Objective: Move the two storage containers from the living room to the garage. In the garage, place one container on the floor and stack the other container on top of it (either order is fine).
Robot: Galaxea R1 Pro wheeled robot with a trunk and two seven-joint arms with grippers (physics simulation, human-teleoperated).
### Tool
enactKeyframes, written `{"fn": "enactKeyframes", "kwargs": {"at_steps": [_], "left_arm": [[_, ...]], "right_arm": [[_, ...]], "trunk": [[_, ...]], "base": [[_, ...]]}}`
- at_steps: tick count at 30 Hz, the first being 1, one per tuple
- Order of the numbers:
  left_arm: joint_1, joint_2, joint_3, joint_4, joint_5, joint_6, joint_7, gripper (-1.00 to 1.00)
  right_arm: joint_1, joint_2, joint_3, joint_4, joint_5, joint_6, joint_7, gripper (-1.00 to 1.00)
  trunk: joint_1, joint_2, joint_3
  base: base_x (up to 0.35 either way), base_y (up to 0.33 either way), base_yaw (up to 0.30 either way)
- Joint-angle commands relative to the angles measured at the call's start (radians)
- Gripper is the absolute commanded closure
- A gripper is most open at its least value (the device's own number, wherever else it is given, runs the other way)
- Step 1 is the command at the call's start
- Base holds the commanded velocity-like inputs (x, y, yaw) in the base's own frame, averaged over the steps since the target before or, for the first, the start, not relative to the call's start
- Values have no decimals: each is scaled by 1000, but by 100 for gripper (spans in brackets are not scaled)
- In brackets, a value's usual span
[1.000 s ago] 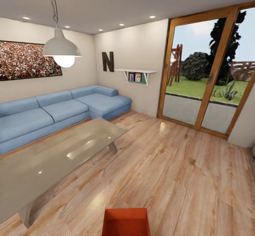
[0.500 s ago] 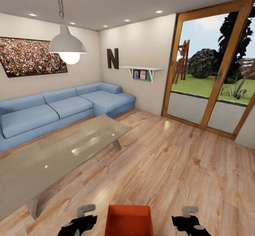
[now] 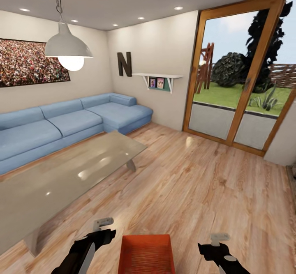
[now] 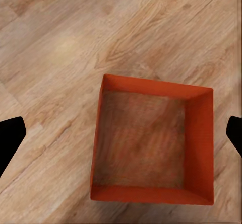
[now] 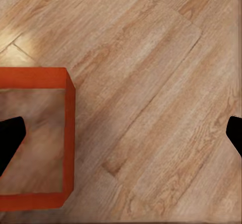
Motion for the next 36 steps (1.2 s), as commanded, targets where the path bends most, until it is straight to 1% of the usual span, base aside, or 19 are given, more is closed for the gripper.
{"fn": "enactKeyframes", "kwargs": {"at_steps": [1,11,15,17,19,21,22,29,32,33,36], "left_arm": [[0,0,4,-2,7,7,-1,-100],[0,8,7,-2,2,7,1,-100],[0,5,4,-1,2,9,4,-100],[0,12,7,0,-2,8,9,-100],[0,11,6,1,-3,8,13,-100],[0,9,5,4,-4,9,31,-100],[0,11,4,12,-6,9,117,-100],[0,13,4,13,-7,9,124,-100],[0,7,2,23,-7,16,124,-100],[0,6,1,39,-7,18,125,-100],[0,5,1,41,-6,18,125,-100]], "right_arm": [[-1,-1,4,0,-3,-2,0,-100],[-1,0,4,0,-2,-1,0,-100],[-1,0,5,0,-2,-1,0,-100],[-1,0,5,0,-2,-1,0,-100],[-1,0,5,0,-2,0,0,-100],[-1,-1,5,0,-2,0,0,-100],[-1,0,4,0,-2,0,-1,-100],[-1,1,6,1,-2,1,0,-100],[-1,1,8,2,-2,1,0,-100],[-1,1,9,2,-3,1,0,-100],[-1,1,9,2,-3,1,0,-100]], "trunk": [[0,-2,-3],[0,-2,-6],[0,-2,-11],[0,-2,-15],[0,-2,-18],[0,-2,-21],[0,-2,-23],[0,-2,-34],[0,-2,-39],[0,-2,-40],[0,-2,-45]], "base": [[0,0,-112],[0,0,-29],[0,0,0],[0,0,0],[0,0,0],[0,0,0],[0,0,0],[0,0,0],[0,0,0],[0,0,0],[0,0,0]]}}
